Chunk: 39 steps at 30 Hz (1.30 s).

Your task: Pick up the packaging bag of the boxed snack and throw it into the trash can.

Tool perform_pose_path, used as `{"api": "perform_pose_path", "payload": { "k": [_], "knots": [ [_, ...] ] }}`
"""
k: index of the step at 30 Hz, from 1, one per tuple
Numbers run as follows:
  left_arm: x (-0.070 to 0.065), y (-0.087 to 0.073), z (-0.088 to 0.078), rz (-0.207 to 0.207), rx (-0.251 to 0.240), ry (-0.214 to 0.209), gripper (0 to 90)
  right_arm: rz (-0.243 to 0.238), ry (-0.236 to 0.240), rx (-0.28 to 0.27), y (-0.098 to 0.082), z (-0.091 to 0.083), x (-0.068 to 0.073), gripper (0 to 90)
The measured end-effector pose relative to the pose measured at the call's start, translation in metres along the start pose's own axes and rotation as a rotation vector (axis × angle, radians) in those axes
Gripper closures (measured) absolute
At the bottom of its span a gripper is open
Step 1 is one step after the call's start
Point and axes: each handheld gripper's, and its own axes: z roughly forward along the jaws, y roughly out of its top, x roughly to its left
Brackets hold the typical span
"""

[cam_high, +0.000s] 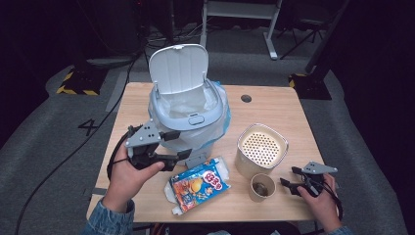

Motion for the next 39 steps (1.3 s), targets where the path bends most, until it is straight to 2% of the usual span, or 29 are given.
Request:
{"api": "perform_pose_path", "payload": {
  "k": [3,5,6,8,10,11,13,18,22,25,28,29,30,31,37,39],
  "knots": [
    [-0.001,-0.009,0.003,0.009,0.026,0.014,33.0,0.0,0.0,0.0,0.0,0.0,0.0,27.3],
    [0.001,-0.024,0.01,-0.003,0.044,-0.002,32.5,-0.001,0.0,0.0,0.0,0.0,0.0,27.2],
    [0.001,-0.024,0.01,-0.003,0.044,-0.002,32.1,0.0,0.0,0.0,0.0,0.0,0.0,27.3],
    [0.004,-0.034,0.015,-0.015,0.057,-0.003,31.1,0.0,0.0,0.0,0.0,0.0,0.0,27.3],
    [0.008,-0.044,0.024,-0.031,0.102,0.011,30.4,0.0,0.0,0.0,0.0,0.0,0.0,27.2],
    [0.01,-0.054,0.036,-0.008,0.17,0.028,29.5,0.0,0.0,0.0,0.0,0.0,0.0,27.3],
    [0.012,-0.059,0.041,-0.008,0.183,0.025,29.4,0.0,0.0,0.0,0.0,0.0,0.0,27.3],
    [0.017,-0.073,0.06,-0.041,0.236,-0.007,29.7,0.0,0.0,0.0,0.0,0.0,0.0,27.3],
    [0.022,-0.084,0.072,-0.056,0.296,-0.009,29.5,-0.001,0.0,0.0,0.0,0.0,0.0,27.3],
    [0.023,-0.092,0.08,-0.062,0.325,-0.029,29.6,-0.001,0.0,0.0,0.0,0.0,0.0,27.3],
    [0.023,-0.097,0.09,-0.076,0.357,-0.055,33.4,0.0,0.0,0.0,0.0,0.0,0.0,27.3],
    [0.024,-0.1,0.097,-0.085,0.378,-0.077,34.8,0.0,0.0,0.0,0.0,0.0,0.0,27.3],
    [0.024,-0.1,0.097,-0.085,0.378,-0.077,37.2,0.0,0.0,0.0,0.0,0.0,0.0,27.3],
    [0.023,-0.104,0.105,-0.097,0.435,-0.087,40.6,0.0,0.0,0.0,0.0,0.0,0.0,27.3],
    [0.02,-0.106,0.112,-0.119,0.468,-0.115,51.0,0.0,0.0,0.0,0.0,0.0,0.0,27.3],
    [0.021,-0.106,0.111,-0.115,0.502,-0.114,57.2,-0.001,0.0,0.0,0.0,0.0,0.0,27.3]
  ]
}}
